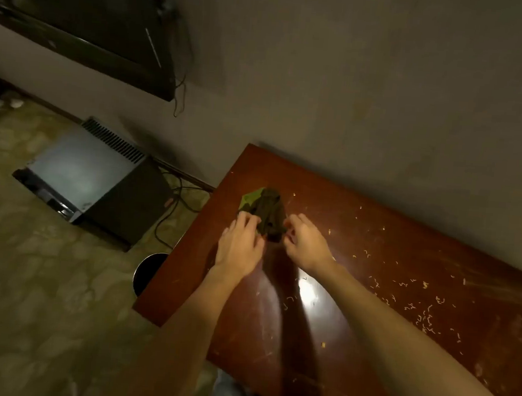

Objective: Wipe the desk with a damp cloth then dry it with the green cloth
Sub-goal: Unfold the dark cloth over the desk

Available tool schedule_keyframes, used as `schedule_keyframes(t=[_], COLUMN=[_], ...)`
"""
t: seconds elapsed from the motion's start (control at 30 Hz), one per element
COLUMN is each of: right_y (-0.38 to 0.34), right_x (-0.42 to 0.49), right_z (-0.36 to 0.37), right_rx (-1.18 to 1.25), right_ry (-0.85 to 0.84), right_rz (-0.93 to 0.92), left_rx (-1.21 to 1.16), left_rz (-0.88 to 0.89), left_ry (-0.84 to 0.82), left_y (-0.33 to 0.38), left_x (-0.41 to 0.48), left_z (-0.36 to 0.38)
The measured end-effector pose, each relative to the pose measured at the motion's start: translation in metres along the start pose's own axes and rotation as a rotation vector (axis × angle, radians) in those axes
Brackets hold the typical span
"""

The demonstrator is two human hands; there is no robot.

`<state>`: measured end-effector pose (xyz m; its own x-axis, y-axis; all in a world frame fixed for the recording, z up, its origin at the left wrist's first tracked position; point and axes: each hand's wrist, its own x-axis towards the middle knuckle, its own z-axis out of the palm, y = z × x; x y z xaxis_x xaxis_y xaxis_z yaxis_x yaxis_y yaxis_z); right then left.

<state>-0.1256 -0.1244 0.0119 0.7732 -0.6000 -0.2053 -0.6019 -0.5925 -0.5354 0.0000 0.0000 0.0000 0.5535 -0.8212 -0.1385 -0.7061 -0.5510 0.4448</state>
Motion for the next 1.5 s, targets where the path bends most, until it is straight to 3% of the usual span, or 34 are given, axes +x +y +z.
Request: schedule_keyframes(t=[0.37,0.57,0.73,0.87,1.0,1.1,1.2,1.37,1.5], right_y=[0.002,0.012,0.019,0.023,0.024,0.023,0.02,0.007,0.005], right_x=[0.085,0.102,0.107,0.105,0.104,0.097,0.082,0.067,0.069], right_z=[0.038,0.054,0.064,0.069,0.066,0.062,0.057,0.035,0.023], right_rx=[-0.066,-0.12,-0.232,-0.284,-0.334,-0.203,0.136,0.584,0.786], right_ry=[-0.046,-0.081,-0.115,-0.071,-0.018,0.097,0.26,0.546,0.734], right_rz=[0.025,-0.05,0.007,0.074,0.0,-0.009,0.021,0.22,0.432], left_rx=[0.021,-0.043,-0.088,-0.201,-0.178,-0.318,-0.441,-0.095,0.116], left_rz=[0.085,0.042,0.028,0.035,0.108,0.048,-0.073,-0.048,-0.053], left_ry=[-0.049,-0.057,-0.092,-0.06,-0.065,-0.067,-0.063,-0.186,-0.165], left_y=[-0.049,-0.068,-0.075,-0.085,-0.086,-0.08,-0.074,-0.062,-0.047], left_x=[0.072,0.086,0.091,0.092,0.094,0.094,0.095,0.104,0.116], left_z=[0.042,0.058,0.066,0.065,0.059,0.054,0.053,0.058,0.067])
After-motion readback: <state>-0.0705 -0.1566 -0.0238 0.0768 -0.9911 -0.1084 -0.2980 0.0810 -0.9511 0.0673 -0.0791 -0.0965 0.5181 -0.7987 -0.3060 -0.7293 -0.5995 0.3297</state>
